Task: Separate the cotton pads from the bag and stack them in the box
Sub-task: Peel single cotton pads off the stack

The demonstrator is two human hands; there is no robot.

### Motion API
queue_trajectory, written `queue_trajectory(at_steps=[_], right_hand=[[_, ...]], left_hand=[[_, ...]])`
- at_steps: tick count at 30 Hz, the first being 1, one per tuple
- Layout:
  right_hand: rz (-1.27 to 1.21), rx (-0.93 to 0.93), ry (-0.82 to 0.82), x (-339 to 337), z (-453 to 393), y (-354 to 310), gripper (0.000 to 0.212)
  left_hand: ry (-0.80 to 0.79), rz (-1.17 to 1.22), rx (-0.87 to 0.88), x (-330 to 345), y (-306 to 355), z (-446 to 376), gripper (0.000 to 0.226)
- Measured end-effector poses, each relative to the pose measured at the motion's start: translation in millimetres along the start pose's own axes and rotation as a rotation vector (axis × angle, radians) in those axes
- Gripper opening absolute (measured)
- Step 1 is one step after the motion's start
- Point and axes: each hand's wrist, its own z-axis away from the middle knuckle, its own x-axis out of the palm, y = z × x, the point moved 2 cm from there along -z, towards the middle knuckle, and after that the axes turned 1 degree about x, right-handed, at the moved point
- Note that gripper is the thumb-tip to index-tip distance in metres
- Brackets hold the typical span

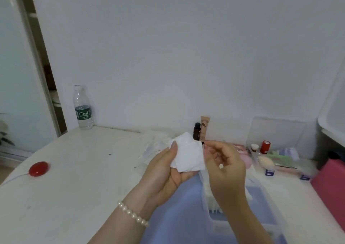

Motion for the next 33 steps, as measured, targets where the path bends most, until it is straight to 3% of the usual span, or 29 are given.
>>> queue_trajectory(at_steps=[5, 11, 14, 22, 25, 28, 30, 33], right_hand=[[0.170, -0.051, -0.017, 8.5, -1.2, -2.0, 0.019], [0.428, -0.104, -0.082, 23.6, -15.9, 11.0, 0.038], [0.472, -0.145, -0.092, 29.8, -29.9, 18.5, 0.033], [0.390, -0.200, 0.023, 26.3, -48.2, 40.9, 0.010], [0.239, -0.195, 0.012, 18.8, -50.6, 42.1, 0.021], [-0.039, -0.057, -0.052, 9.0, -60.1, 42.2, 0.024], [-0.077, 0.022, -0.121, 5.0, -69.3, 41.5, 0.020], [-0.160, 0.174, -0.349, 6.1, -77.6, 42.3, 0.029]], left_hand=[[0.051, 0.039, 0.083, 2.6, -1.3, -2.8, 0.039], [0.075, 0.126, 0.044, 3.9, -2.0, -21.8, 0.047], [0.062, 0.178, 0.024, 3.6, 1.3, -38.6, 0.044], [0.078, 0.218, -0.046, -1.5, -8.2, -83.9, 0.044], [0.100, 0.160, -0.041, -4.7, -13.2, -96.2, 0.050], [0.090, 0.130, -0.009, -6.6, -14.1, -105.0, 0.046], [0.075, 0.096, 0.005, -6.8, -14.6, -109.9, 0.047], [0.020, 0.011, 0.005, -6.0, -16.0, -114.7, 0.051]])
